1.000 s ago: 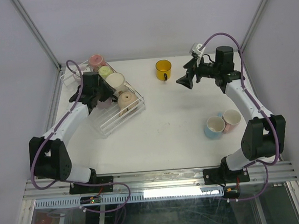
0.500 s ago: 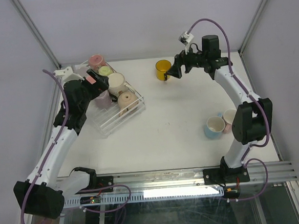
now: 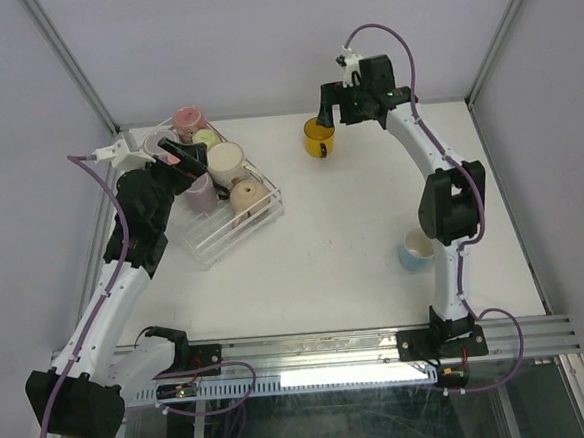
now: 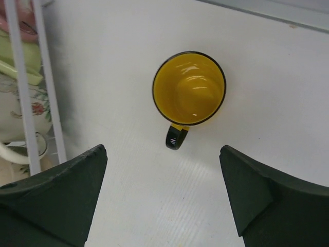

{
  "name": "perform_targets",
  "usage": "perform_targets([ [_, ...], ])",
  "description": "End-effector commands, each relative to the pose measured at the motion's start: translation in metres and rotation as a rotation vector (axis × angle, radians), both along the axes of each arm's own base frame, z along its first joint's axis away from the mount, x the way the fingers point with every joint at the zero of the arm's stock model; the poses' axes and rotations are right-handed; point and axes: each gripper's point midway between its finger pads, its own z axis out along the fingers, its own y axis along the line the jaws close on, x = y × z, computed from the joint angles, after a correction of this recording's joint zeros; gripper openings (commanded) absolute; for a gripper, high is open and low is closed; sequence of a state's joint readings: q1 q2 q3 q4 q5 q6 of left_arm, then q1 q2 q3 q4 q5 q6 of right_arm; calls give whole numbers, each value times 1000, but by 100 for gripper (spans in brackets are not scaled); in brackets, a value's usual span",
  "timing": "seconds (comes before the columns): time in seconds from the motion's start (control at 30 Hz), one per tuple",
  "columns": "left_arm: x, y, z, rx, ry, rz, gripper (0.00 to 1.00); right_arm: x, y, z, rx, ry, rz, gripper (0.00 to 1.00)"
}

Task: Load the cups into the dish rack
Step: Pick up the cup at the center of the board.

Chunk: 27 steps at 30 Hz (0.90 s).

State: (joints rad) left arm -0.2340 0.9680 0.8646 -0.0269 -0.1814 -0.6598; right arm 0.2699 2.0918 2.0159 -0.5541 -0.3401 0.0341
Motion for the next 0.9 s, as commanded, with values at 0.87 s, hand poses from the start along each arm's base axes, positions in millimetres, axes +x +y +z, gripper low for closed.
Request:
perform_targets([
  [0.87,-5,-1,19,-110,-56,-4,99,99,-6,-74,-88,-87,-261,60],
])
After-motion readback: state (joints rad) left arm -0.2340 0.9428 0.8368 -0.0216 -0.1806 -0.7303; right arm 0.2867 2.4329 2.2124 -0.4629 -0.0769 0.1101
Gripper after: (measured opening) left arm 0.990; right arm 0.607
